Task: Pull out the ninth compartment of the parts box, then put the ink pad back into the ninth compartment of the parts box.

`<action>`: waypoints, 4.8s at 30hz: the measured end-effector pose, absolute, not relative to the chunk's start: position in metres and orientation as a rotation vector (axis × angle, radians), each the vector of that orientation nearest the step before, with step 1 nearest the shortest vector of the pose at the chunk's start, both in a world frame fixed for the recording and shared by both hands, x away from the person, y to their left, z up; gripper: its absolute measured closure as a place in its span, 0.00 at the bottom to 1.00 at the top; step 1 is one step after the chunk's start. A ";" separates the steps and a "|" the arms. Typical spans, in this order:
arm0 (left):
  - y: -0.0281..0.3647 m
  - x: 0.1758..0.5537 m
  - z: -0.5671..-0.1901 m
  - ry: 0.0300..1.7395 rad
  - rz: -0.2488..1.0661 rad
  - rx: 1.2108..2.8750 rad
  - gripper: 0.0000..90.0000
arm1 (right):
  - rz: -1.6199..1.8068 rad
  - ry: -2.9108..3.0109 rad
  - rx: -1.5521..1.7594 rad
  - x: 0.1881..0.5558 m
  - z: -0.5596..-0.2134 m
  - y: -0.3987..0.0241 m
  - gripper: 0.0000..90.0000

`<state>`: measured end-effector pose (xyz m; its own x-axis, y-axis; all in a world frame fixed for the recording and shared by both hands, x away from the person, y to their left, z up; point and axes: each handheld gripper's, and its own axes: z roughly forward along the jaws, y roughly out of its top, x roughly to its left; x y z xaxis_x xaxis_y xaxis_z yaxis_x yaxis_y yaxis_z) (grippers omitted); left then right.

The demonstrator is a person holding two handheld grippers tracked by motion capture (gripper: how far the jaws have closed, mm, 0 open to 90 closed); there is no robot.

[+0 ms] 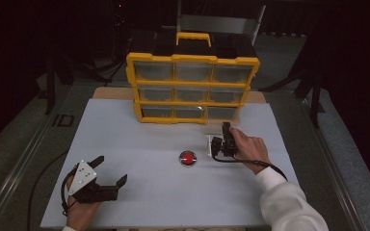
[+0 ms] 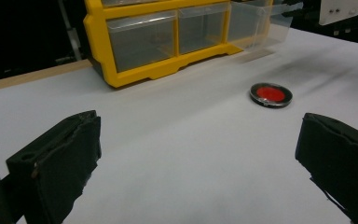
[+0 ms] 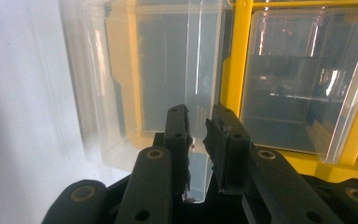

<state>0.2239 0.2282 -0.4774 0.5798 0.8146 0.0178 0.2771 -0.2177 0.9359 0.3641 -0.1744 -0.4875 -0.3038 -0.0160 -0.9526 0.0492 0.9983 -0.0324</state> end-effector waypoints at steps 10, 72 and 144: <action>0.228 0.224 -0.477 0.900 0.648 1.772 0.00 | -0.063 1.882 0.022 0.358 -0.487 -0.175 0.86; 0.228 0.223 -0.477 0.901 0.649 1.770 0.00 | 0.214 1.858 0.285 0.350 -0.478 -0.169 0.20; 0.229 0.222 -0.476 0.900 0.654 1.764 0.00 | 1.041 2.347 0.917 0.371 -0.439 -0.167 0.13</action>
<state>0.2223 0.2286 -0.4761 0.5753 0.8177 0.0207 0.2716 -0.2148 0.9381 0.3710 -0.1669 -0.4394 -0.6986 0.7084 -0.1012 0.4005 0.5043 0.7650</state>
